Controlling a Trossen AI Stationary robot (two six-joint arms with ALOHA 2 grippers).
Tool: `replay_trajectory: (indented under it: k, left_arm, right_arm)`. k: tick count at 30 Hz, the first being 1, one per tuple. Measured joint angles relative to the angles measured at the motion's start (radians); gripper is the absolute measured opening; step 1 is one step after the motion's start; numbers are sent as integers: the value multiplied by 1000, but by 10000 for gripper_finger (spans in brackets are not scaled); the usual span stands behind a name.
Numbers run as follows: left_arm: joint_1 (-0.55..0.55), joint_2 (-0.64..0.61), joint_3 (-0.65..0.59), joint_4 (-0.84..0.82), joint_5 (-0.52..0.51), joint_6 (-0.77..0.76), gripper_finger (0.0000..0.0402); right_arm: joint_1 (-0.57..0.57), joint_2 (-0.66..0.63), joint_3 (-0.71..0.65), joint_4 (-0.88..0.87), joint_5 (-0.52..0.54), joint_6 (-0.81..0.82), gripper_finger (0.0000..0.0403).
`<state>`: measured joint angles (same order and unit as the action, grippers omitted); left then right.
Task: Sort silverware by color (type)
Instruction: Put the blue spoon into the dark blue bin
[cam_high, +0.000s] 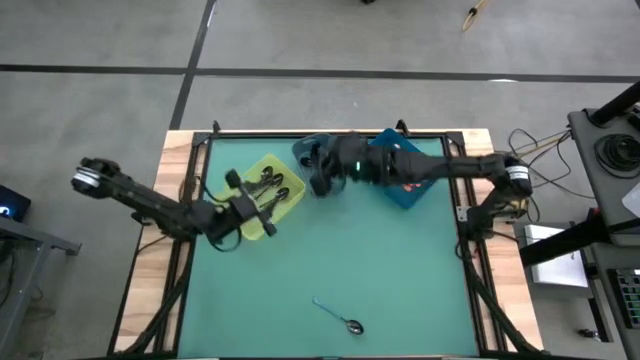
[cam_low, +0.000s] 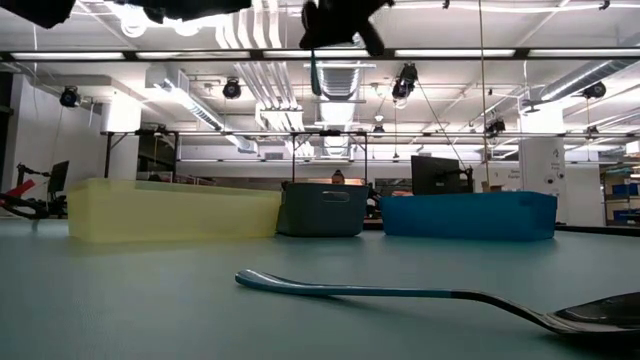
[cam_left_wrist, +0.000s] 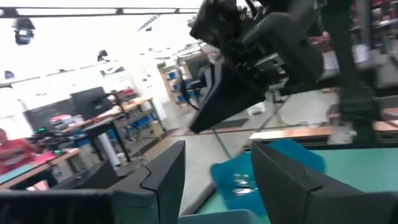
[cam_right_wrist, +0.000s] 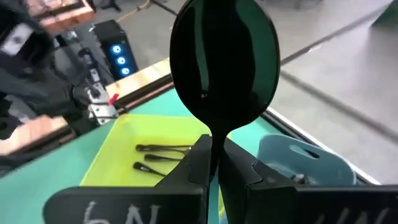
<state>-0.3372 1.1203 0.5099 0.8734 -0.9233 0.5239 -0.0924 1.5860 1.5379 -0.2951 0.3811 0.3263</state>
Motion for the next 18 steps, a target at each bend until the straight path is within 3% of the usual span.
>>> replay_trajectory:
  k: [8,14,18]
  left_arm:
    - [145,-150,-76,-23,114,17,164]
    - [234,-162,-104,-30,141,14,164]
    - [260,-162,-107,-34,148,16,164]
  right_arm:
    - [-209,70,26,12,-182,17,9]
    - [-288,188,94,-16,-284,35,9]
    - [-313,272,180,-120,-289,49,9]
